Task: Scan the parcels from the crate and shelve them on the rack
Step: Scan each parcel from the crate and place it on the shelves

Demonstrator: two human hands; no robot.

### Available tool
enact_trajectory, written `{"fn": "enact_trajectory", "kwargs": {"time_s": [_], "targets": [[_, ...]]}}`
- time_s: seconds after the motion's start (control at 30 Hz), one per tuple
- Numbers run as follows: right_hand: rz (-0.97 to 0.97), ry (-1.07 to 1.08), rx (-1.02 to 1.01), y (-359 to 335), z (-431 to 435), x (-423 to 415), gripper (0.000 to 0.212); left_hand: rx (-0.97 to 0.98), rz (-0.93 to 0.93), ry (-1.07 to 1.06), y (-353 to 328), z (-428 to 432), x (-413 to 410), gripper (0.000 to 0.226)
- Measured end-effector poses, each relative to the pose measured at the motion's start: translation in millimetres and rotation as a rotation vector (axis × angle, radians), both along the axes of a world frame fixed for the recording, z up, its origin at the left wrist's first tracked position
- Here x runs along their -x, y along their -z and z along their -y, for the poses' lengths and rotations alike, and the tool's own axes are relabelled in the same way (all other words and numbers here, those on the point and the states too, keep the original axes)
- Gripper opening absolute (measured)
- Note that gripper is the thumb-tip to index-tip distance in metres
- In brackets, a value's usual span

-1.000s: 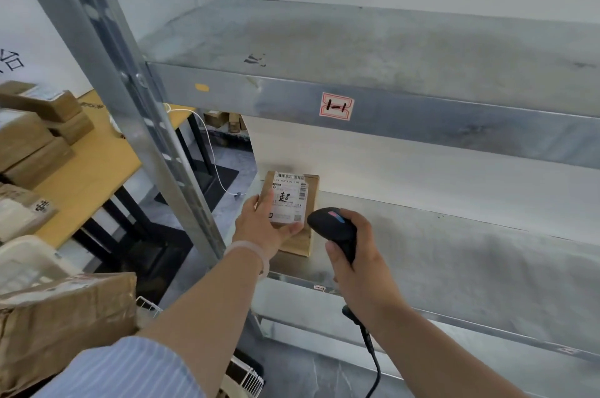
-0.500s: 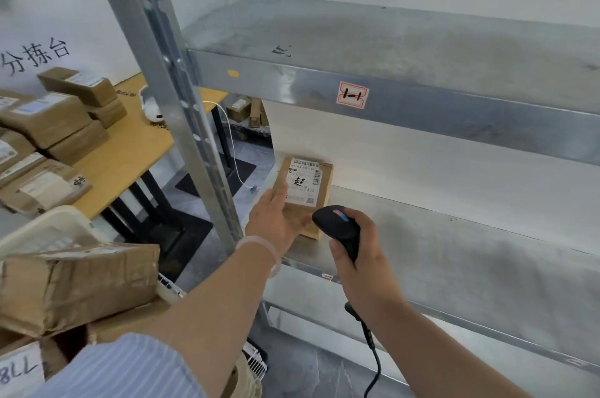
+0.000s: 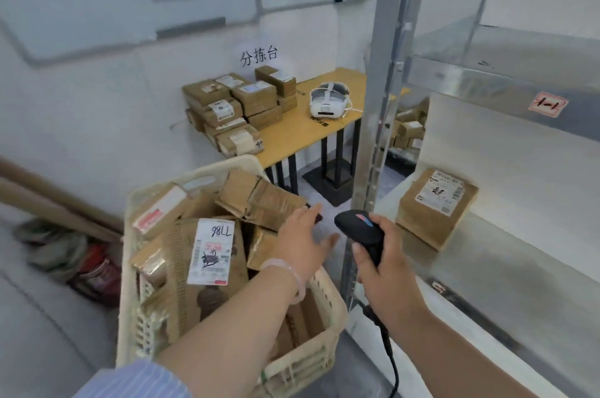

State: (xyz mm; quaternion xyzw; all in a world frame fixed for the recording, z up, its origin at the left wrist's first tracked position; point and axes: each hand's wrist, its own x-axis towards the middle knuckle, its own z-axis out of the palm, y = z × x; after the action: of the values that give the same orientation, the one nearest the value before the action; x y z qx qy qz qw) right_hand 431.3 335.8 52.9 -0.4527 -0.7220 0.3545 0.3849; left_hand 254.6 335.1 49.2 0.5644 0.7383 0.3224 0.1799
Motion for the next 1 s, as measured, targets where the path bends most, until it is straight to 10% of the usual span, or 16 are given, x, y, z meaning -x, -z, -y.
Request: {"fn": "enact_trajectory", "kwargs": {"time_s": [0.37,1.0], "targets": [[0.111,-0.187,0.064,9,36,80,0.046,0.209,-0.189,-0.479,38,124,130,0.074],[0.201,-0.058,0.105,18,72,154,0.049,0.283,0.138,-0.257,57,148,197,0.13]]}}
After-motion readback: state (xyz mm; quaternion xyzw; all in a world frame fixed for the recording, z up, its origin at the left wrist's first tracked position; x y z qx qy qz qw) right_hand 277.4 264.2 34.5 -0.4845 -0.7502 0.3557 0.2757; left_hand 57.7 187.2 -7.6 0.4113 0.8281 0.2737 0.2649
